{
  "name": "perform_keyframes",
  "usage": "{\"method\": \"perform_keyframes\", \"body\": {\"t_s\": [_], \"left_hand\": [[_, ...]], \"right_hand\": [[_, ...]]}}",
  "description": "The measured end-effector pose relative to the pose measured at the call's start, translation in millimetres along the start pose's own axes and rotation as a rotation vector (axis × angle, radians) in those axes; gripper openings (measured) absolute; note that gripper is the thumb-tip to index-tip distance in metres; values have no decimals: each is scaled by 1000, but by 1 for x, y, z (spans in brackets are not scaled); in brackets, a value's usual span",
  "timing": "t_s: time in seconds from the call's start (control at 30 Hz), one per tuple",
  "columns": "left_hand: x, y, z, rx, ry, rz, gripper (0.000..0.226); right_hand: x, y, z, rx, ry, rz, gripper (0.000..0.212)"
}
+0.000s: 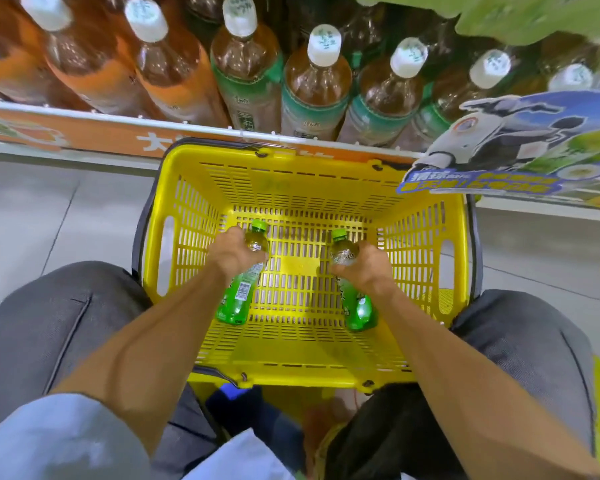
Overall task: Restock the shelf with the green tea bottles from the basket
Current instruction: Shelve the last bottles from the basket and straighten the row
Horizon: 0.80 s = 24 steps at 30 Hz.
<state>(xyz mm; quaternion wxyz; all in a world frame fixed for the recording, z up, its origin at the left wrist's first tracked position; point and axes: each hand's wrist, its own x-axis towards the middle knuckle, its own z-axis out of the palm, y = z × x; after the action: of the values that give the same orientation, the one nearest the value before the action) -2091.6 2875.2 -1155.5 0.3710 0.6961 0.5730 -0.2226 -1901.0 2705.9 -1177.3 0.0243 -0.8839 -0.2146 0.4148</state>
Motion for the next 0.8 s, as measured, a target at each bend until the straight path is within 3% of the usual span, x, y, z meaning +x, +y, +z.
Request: {"method": "perform_keyframes", "body": {"t_s": [0.2, 0.3, 0.5, 0.8], "left_hand": [[-5, -1, 10, -143, -16, 51, 60], [-13, -6, 6, -184, -21, 121, 62], [-51, 0, -22, -507, -35, 315, 85], [-164, 22, -108, -634, -13, 596, 46]], "right_hand": [[-8, -8, -6, 160, -17, -105, 85], [-31, -17, -14, 213, 44, -262, 70], [-83, -28, -35, 358, 164, -478, 47], [-186, -50, -99, 384, 304, -737, 91]]}}
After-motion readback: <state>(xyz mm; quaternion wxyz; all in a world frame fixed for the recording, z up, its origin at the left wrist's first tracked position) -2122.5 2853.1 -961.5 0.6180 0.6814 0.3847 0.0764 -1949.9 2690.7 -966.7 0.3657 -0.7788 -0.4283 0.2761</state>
